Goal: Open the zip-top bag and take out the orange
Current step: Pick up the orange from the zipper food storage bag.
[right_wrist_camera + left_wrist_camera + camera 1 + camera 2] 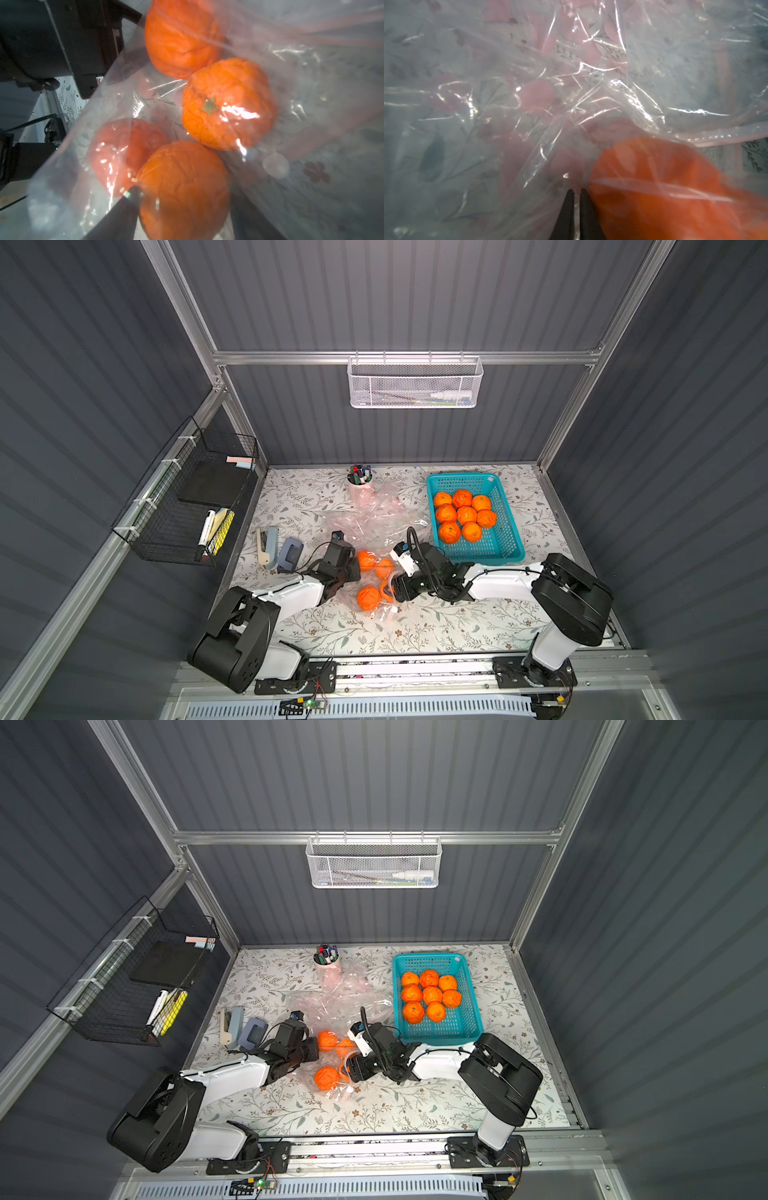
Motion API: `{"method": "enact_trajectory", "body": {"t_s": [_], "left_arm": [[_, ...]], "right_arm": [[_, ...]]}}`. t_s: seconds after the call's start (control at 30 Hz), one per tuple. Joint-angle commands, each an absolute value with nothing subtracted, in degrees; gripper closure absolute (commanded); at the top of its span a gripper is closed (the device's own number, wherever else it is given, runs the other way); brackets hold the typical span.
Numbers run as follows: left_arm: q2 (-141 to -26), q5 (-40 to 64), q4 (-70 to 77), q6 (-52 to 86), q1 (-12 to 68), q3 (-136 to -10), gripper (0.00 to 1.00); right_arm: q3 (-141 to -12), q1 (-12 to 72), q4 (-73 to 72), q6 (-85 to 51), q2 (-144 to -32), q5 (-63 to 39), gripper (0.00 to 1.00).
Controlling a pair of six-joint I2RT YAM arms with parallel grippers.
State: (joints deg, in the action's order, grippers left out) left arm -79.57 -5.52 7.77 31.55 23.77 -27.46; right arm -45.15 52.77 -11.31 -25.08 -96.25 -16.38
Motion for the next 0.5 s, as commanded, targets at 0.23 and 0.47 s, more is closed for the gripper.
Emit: {"method": "enact_trajectory", "body": {"t_s": [0.23, 0.47], "left_arm": [[-77.56, -4.92, 8.36, 31.22, 23.82, -25.87, 0.9], [-75.7, -4.56, 8.96, 31.15, 23.82, -24.79, 0.91]], "right_arm": [[-45.85, 52.89, 6.6, -17.17, -83.67, -10.92, 0.48], [-47.47, 52.17, 19.81, -11.71, -73.44, -7.52, 0.52]]}}
